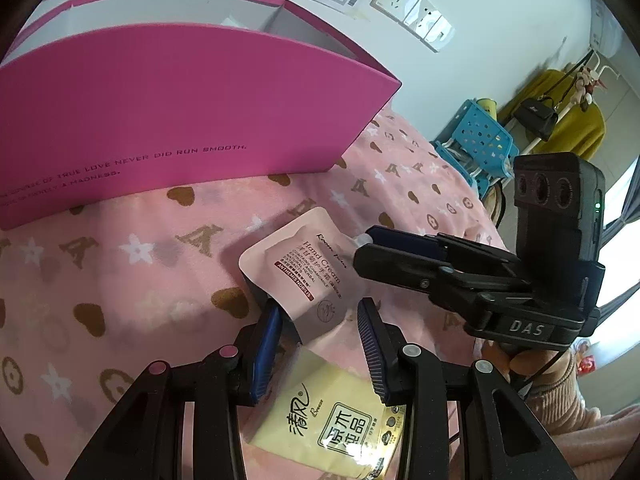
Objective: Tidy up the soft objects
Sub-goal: 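Grasp the pink hand cream pouch with the right gripper and lift it, then carry the hand cream pouch into the magenta box and open the right gripper, then move the right gripper down to the yellow tissue pack, then grasp the yellow tissue pack with the right gripper and lift it, then carry the yellow tissue pack into the magenta box and open the right gripper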
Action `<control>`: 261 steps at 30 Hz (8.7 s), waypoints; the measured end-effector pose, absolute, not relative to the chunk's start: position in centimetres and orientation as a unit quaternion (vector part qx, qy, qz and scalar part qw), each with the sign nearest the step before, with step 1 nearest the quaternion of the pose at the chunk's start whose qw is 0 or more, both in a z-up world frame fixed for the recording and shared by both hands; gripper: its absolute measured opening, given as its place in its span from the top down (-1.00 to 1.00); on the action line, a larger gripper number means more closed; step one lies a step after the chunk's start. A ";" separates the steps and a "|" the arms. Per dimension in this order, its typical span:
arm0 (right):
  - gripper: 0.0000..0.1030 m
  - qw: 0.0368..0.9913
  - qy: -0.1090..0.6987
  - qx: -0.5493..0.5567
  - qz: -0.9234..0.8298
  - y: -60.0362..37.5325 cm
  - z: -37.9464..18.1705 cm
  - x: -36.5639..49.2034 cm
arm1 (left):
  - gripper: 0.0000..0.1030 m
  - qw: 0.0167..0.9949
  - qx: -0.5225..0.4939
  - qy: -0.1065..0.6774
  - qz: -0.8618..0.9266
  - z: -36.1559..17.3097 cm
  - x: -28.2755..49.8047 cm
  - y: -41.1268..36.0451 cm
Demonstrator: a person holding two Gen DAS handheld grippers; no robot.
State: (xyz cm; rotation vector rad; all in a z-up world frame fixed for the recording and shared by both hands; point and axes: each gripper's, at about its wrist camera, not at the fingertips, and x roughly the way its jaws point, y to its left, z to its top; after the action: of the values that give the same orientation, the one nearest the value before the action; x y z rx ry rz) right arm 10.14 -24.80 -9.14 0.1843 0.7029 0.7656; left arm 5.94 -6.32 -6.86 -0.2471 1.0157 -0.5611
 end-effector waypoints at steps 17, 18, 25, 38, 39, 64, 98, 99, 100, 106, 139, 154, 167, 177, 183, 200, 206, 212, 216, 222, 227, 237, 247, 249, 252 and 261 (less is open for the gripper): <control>0.15 0.875 0.291 0.085 0.378 -25.0 -6.0 8.0 | 0.25 0.855 -0.083 0.438 -0.265 -3.6 4.5 -6.6; 0.15 0.876 0.288 0.082 0.379 -24.9 -5.8 8.0 | 0.25 0.857 -0.080 0.435 -0.265 -3.3 4.4 -6.6; 0.15 0.880 0.268 0.076 0.384 -24.8 -4.3 7.5 | 0.25 0.868 -0.068 0.416 -0.262 -1.8 3.8 -6.3; 0.15 0.883 0.247 0.068 0.393 -24.7 -2.4 8.1 | 0.25 0.882 -0.046 0.394 -0.253 -0.1 3.4 -6.0; 0.15 0.883 0.246 0.067 0.393 -24.7 -2.3 8.2 | 0.25 0.884 -0.044 0.392 -0.252 0.0 3.5 -5.9; 0.15 0.892 0.202 0.057 0.400 -23.7 1.5 10.6 | 0.25 0.910 -0.012 0.347 -0.227 3.7 6.2 -5.3; 0.15 0.899 0.224 0.055 0.373 -20.9 0.4 18.3 | 0.25 0.919 0.025 0.356 -0.168 2.1 14.7 -4.5; 0.15 0.899 0.225 0.055 0.372 -20.9 0.3 18.4 | 0.25 0.920 0.027 0.355 -0.164 2.1 14.8 -4.5; 0.15 0.899 0.225 0.057 0.370 -21.0 0.2 18.3 | 0.25 0.921 0.028 0.354 -0.161 2.1 14.7 -4.4; 0.15 0.900 0.221 0.064 0.370 -22.0 0.1 17.5 | 0.23 0.926 0.030 0.342 -0.156 2.4 13.5 -4.0; -0.15 0.840 0.326 0.064 0.429 -22.6 -8.0 5.1 | -0.32 0.917 -0.004 0.359 -0.174 -0.7 2.2 -3.2; -0.12 0.815 0.376 0.057 0.438 -23.3 -9.9 1.9 | 0.10 0.868 -0.023 0.432 -0.246 -5.5 0.7 -4.1; 0.51 0.813 0.383 0.062 0.434 -21.9 -10.7 2.9 | 0.29 0.845 -0.075 0.456 -0.269 -6.5 0.5 -3.2; 0.46 0.833 0.364 0.083 0.408 -22.0 -10.4 6.6 | 0.29 0.840 -0.091 0.464 -0.267 -6.6 0.6 -3.2; 0.39 0.830 0.366 0.088 0.412 -21.7 -10.6 7.5 | 0.29 0.842 -0.099 0.465 -0.255 -6.6 1.1 -3.2; 0.35 0.843 0.334 0.085 0.413 -21.8 -7.9 7.4 | 0.29 0.867 -0.097 0.423 -0.243 -3.8 1.8 -3.0; 0.35 0.847 0.321 0.083 0.416 -22.1 -7.0 7.7 | 0.29 0.876 -0.089 0.408 -0.241 -2.5 1.9 -3.2; 0.35 0.851 0.310 0.081 0.416 -22.3 -6.1 8.0 | 0.29 0.883 -0.081 0.395 -0.240 -1.6 2.1 -3.4; 0.35 0.854 0.303 0.080 0.415 -22.3 -5.6 8.0 | 0.29 0.886 -0.076 0.389 -0.239 -1.2 2.2 -3.6; 0.35 0.857 0.292 0.077 0.417 -22.3 -4.9 8.1 | 0.29 0.891 -0.074 0.380 -0.236 -0.6 2.4 -3.6; 0.35 0.860 0.284 0.075 0.417 -22.4 -4.3 8.4 | 0.29 0.895 -0.073 0.373 -0.234 -0.2 2.5 -3.5; 0.35 0.866 0.268 0.070 0.417 -22.4 -3.0 8.9 | 0.29 0.901 -0.068 0.362 -0.231 0.6 3.1 -3.5; 0.35 0.870 0.249 0.067 0.420 -22.4 -1.5 9.6 | 0.29 0.908 -0.061 0.348 -0.225 1.7 4.0 -3.4; 0.35 0.871 0.246 0.064 0.420 -22.3 -1.2 9.7 | 0.29 0.909 -0.060 0.346 -0.225 1.8 4.2 -3.4; 0.35 0.872 0.242 0.063 0.420 -22.4 -1.0 9.9 | 0.29 0.911 -0.058 0.343 -0.223 2.0 4.6 -3.3; 0.35 0.874 0.231 0.061 0.423 -22.4 -0.1 10.4 | 0.29 0.913 -0.057 0.340 -0.219 2.2 4.9 -3.4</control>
State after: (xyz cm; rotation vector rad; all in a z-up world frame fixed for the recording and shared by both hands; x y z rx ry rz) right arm 10.41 -22.37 -0.08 0.1277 0.4827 0.8827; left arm 4.89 -3.44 2.22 -0.1166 0.7004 -0.4516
